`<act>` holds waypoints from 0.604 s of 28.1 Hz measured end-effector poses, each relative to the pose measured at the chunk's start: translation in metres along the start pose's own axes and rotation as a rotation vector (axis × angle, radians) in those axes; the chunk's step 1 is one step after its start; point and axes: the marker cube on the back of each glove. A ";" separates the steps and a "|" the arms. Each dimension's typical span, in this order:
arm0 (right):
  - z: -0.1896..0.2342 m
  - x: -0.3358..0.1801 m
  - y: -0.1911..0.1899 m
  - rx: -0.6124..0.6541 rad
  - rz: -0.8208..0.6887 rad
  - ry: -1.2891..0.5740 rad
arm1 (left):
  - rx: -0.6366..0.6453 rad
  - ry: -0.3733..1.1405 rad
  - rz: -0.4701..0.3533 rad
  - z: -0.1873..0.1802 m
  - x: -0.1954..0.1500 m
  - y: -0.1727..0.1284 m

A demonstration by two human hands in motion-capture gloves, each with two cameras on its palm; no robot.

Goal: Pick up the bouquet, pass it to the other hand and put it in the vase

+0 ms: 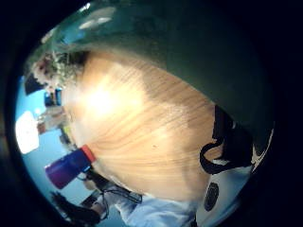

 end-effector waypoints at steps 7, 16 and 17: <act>-0.004 0.000 -0.005 0.108 0.000 0.002 | 0.004 0.005 0.003 0.003 0.002 -0.007; -0.022 0.012 -0.018 0.427 0.123 -0.125 | -0.055 0.026 -0.022 -0.001 0.000 -0.022; -0.024 0.014 -0.019 0.450 0.132 -0.157 | -0.058 0.032 -0.025 -0.001 -0.002 -0.025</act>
